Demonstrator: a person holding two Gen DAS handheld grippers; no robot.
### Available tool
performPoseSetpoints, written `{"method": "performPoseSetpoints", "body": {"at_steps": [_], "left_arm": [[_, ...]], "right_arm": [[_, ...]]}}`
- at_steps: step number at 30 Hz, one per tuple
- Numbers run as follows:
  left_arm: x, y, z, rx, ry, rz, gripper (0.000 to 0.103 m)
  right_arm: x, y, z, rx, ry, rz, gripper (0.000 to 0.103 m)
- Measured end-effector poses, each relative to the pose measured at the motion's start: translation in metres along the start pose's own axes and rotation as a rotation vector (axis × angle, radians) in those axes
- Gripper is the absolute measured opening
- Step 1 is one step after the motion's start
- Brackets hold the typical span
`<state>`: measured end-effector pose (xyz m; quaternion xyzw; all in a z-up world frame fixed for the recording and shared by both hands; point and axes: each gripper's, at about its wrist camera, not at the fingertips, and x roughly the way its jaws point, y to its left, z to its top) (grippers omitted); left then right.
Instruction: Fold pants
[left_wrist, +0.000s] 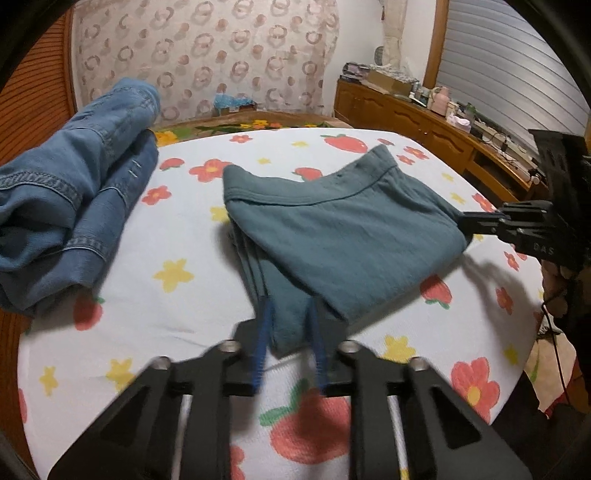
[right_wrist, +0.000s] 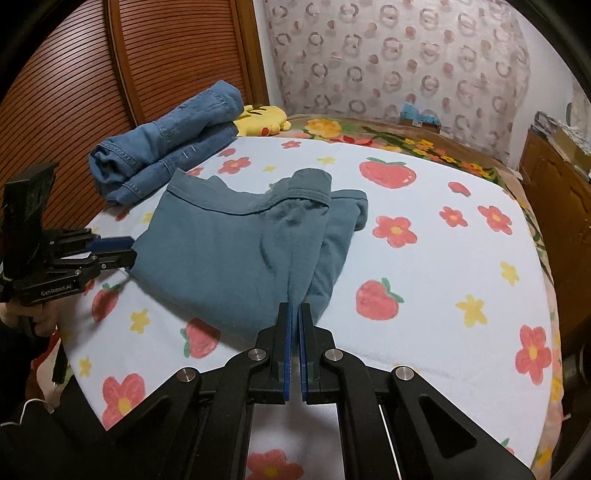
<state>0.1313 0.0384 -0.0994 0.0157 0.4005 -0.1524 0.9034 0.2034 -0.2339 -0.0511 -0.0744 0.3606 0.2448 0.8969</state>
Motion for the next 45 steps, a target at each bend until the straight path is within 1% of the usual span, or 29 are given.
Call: {"method": "performPoseSetpoints", "body": {"at_steps": [1, 4, 5, 8, 15, 19, 26, 28, 31, 33, 35, 37, 38, 39, 41, 42, 43, 44, 45], "left_arm": [[-0.002, -0.001, 0.0, 0.004, -0.009, 0.005, 0.002], [-0.016, 0.003, -0.001, -0.005, -0.053, 0.051, 0.001], [-0.02, 0.008, -0.001, -0.019, -0.058, 0.058, 0.001], [-0.025, 0.015, -0.003, -0.036, -0.054, 0.056, 0.001], [-0.027, 0.014, -0.007, -0.029, -0.042, 0.063, 0.001], [-0.027, 0.012, -0.009, -0.03, -0.039, 0.051, 0.001], [-0.035, 0.01, -0.002, -0.035, -0.069, 0.05, 0.002], [-0.035, 0.01, 0.001, -0.034, -0.072, 0.056, 0.007], [-0.034, 0.01, 0.007, -0.032, -0.075, 0.063, 0.022], [-0.032, 0.01, 0.01, -0.033, -0.082, 0.066, 0.045], [-0.03, 0.008, 0.014, -0.031, -0.084, 0.061, 0.048], [-0.028, 0.006, 0.017, -0.027, -0.083, 0.061, 0.057], [-0.027, 0.005, 0.019, -0.027, -0.085, 0.062, 0.067], [-0.025, 0.005, 0.02, -0.026, -0.085, 0.058, 0.072], [-0.021, 0.005, 0.024, -0.028, -0.08, 0.053, 0.077], [-0.019, 0.005, 0.026, -0.03, -0.079, 0.053, 0.077], [-0.015, 0.006, 0.029, -0.034, -0.073, 0.053, 0.077], [-0.013, 0.007, 0.032, -0.037, -0.069, 0.053, 0.077], [-0.011, 0.008, 0.033, -0.039, -0.066, 0.054, 0.077]], "right_arm": [[0.0, 0.0, 0.0, -0.001, -0.001, -0.003, 0.003], [-0.003, -0.001, -0.001, -0.01, -0.008, -0.03, 0.002], [-0.003, -0.003, -0.001, -0.007, -0.008, -0.027, 0.002], [-0.006, -0.004, -0.001, 0.004, -0.014, -0.018, 0.002], [-0.007, -0.006, -0.004, 0.0, -0.003, -0.032, 0.002], [-0.006, -0.009, -0.005, 0.012, 0.008, -0.011, 0.002], [-0.013, -0.008, -0.006, 0.009, -0.004, 0.013, 0.002], [-0.016, -0.007, -0.006, 0.008, -0.01, 0.019, 0.002], [-0.02, -0.007, -0.006, 0.011, -0.02, 0.02, 0.002], [-0.023, -0.008, -0.005, 0.015, -0.03, 0.022, 0.002], [-0.026, -0.009, -0.003, 0.014, -0.037, 0.019, 0.002], [-0.029, -0.008, -0.001, 0.012, -0.043, 0.015, 0.003], [-0.029, -0.008, 0.0, 0.012, -0.046, 0.015, 0.005], [-0.03, -0.008, 0.002, 0.011, -0.049, 0.012, 0.007], [-0.029, -0.008, 0.006, 0.01, -0.054, 0.015, 0.008], [-0.028, -0.008, 0.008, 0.007, -0.056, 0.019, 0.013], [-0.027, -0.009, 0.01, 0.004, -0.055, 0.017, 0.022], [-0.024, -0.009, 0.013, 0.002, -0.055, 0.01, 0.028], [-0.022, -0.01, 0.016, 0.0, -0.055, 0.007, 0.037]]}}
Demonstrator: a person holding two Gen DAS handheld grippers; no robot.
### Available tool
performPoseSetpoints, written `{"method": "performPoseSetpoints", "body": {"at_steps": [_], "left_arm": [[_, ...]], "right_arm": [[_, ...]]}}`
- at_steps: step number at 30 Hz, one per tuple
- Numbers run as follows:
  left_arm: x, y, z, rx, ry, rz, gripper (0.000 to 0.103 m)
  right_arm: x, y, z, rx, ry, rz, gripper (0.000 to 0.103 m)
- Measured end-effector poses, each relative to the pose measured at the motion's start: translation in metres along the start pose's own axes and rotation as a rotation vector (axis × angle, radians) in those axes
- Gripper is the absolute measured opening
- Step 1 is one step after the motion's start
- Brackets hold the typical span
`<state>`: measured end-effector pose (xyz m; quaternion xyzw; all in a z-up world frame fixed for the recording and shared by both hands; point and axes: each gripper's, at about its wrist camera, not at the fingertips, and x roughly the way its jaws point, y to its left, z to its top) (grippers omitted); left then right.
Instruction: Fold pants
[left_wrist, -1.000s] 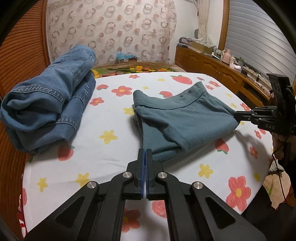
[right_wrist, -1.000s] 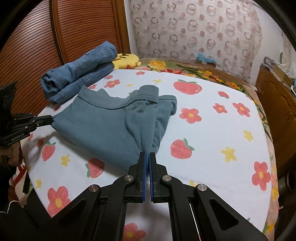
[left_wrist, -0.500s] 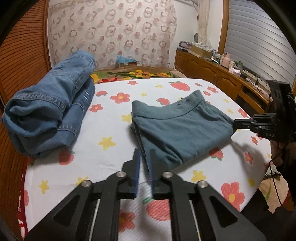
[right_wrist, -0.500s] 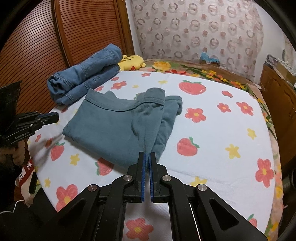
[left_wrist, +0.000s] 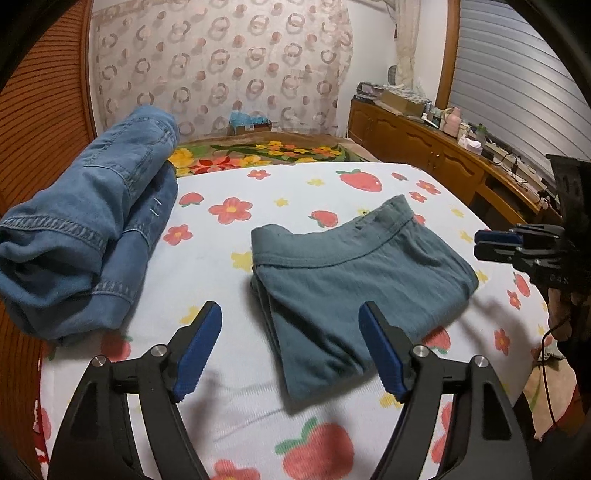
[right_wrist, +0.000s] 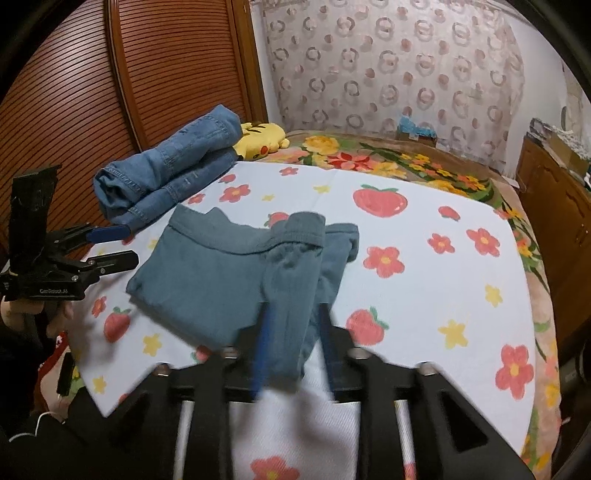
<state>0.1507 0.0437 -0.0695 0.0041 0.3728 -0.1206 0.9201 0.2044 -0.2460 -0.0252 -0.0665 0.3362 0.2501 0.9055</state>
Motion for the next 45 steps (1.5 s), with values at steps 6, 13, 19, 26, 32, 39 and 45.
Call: {"method": "performPoseSetpoints", "body": {"at_steps": [6, 13, 19, 26, 32, 39, 45], "left_arm": [[0.018, 0.005, 0.017, 0.006, 0.025, 0.012, 0.077], [0.042, 0.019, 0.036, -0.017, 0.059, 0.011, 0.077], [0.061, 0.024, 0.039, -0.027, 0.092, -0.001, 0.076], [0.076, 0.029, 0.038, -0.04, 0.128, -0.015, 0.073], [0.082, 0.03, 0.036, -0.047, 0.135, -0.036, 0.07], [0.084, 0.027, 0.035, -0.041, 0.14, -0.057, 0.065], [0.083, 0.025, 0.035, -0.037, 0.141, -0.08, 0.052]], "right_arm": [[0.027, -0.01, 0.02, -0.003, 0.032, 0.01, 0.045], [0.063, -0.024, 0.043, 0.004, 0.073, 0.035, 0.048], [0.092, -0.033, 0.053, 0.017, 0.114, 0.061, 0.049], [0.112, -0.039, 0.058, 0.027, 0.135, 0.095, 0.05], [0.12, -0.039, 0.057, 0.034, 0.14, 0.114, 0.05], [0.12, -0.037, 0.055, 0.035, 0.134, 0.117, 0.05], [0.12, -0.034, 0.054, 0.036, 0.129, 0.123, 0.05]]}}
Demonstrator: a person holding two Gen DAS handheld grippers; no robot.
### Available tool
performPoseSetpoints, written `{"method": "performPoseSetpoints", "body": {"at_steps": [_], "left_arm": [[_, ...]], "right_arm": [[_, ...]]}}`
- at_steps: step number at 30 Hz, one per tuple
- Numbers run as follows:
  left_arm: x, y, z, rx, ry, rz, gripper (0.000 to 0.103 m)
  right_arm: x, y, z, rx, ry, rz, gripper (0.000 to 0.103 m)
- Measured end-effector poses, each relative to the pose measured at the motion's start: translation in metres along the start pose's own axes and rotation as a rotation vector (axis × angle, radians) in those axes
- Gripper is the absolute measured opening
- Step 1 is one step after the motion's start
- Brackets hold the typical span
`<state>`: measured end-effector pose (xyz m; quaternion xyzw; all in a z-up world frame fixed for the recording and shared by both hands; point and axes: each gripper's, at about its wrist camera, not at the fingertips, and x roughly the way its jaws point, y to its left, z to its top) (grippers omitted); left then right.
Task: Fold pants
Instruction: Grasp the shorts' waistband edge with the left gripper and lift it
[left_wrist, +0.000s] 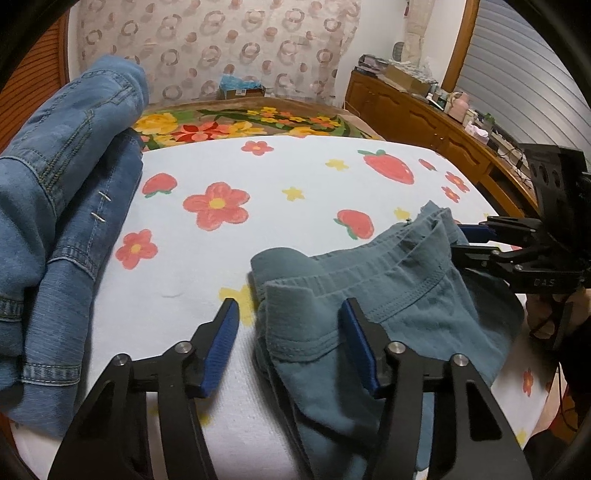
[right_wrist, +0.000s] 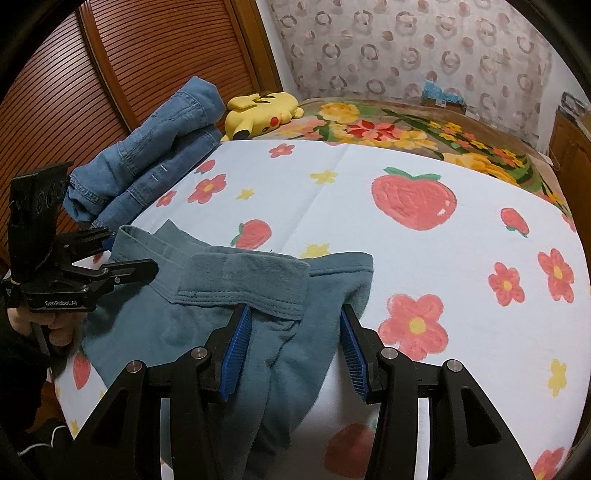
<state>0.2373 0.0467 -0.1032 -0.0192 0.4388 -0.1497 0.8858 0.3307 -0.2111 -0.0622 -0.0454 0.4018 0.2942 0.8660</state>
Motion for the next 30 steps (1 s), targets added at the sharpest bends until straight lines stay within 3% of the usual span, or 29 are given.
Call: {"method": "performPoseSetpoints", "body": {"at_steps": [2, 5, 11, 22, 30], "left_arm": [[0.0, -0.001, 0.0, -0.003, 0.006, -0.034, 0.043], [-0.001, -0.004, 0.001, -0.005, 0.015, -0.073, 0.032], [-0.01, -0.011, 0.0, 0.015, -0.004, -0.087, 0.017], [-0.057, -0.021, -0.001, 0.036, -0.109, -0.081, 0.014], [-0.101, -0.011, 0.008, 0.025, -0.217, -0.02, 0.014]], "right_arm": [[0.001, 0.001, 0.0, 0.0, -0.002, 0.002, 0.05], [0.002, 0.003, 0.0, -0.003, 0.004, 0.014, 0.039], [0.002, 0.009, 0.002, -0.024, 0.011, 0.02, 0.026], [-0.03, 0.03, 0.005, -0.036, -0.081, 0.019, 0.019], [-0.054, 0.058, 0.023, -0.093, -0.156, 0.027, 0.017]]}}
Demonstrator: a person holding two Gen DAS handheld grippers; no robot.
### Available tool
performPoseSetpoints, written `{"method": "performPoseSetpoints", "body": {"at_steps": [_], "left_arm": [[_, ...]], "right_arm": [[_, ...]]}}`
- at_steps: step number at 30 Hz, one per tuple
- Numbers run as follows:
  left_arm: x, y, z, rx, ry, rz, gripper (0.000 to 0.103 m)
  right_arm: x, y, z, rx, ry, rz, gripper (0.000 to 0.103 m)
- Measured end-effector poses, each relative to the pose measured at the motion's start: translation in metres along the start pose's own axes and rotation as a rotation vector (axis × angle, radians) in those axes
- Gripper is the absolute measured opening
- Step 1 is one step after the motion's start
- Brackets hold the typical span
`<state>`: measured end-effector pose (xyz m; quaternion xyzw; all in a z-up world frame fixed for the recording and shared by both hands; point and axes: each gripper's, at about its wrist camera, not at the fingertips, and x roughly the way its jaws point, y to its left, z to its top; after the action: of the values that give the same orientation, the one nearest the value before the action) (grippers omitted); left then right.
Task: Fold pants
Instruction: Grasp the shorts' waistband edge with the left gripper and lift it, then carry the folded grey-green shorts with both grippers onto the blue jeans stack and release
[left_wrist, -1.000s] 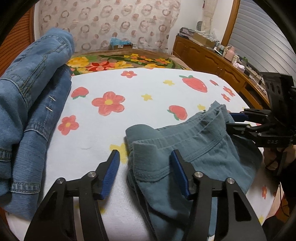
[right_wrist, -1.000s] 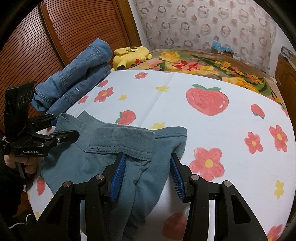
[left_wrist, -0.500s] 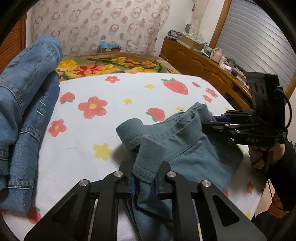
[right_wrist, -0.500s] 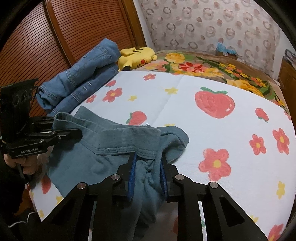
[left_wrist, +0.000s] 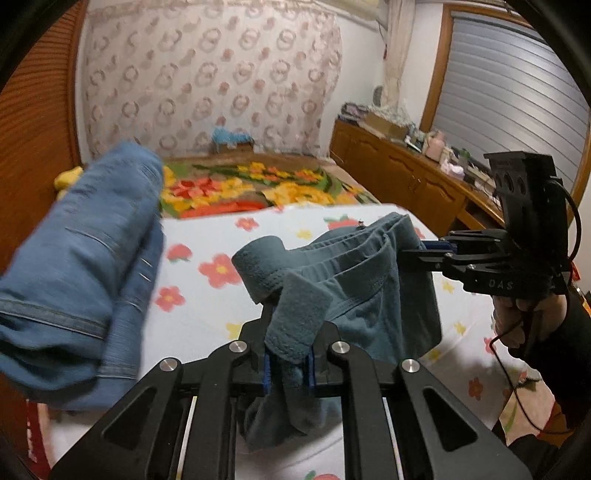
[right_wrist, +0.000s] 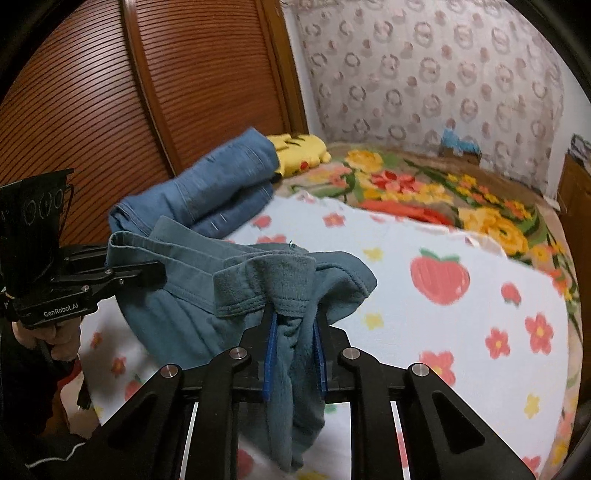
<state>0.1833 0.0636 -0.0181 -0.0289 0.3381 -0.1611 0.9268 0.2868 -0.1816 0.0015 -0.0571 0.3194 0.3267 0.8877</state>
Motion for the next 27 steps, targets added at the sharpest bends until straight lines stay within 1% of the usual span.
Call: {"method": "performPoseSetpoints", "body": {"at_steps": [6, 11, 17, 27], "left_arm": [[-0.03, 0.019, 0.015, -0.022, -0.083, 0.064, 0.014], [-0.05, 0.039, 0.026, -0.028, -0.133, 0.124, 0.014], [-0.058, 0.064, 0.038, -0.031, -0.16, 0.196, 0.014], [-0.06, 0.102, 0.049, -0.089, -0.192, 0.242, 0.014]], "right_arm": [[0.0, 0.024, 0.032, -0.071, -0.062, 0.025, 0.017], [0.011, 0.039, 0.059, -0.124, -0.076, 0.035, 0.017], [0.029, 0.051, 0.081, -0.186, -0.103, 0.053, 0.017], [0.078, 0.053, 0.118, -0.231, -0.114, 0.055, 0.017]]}}
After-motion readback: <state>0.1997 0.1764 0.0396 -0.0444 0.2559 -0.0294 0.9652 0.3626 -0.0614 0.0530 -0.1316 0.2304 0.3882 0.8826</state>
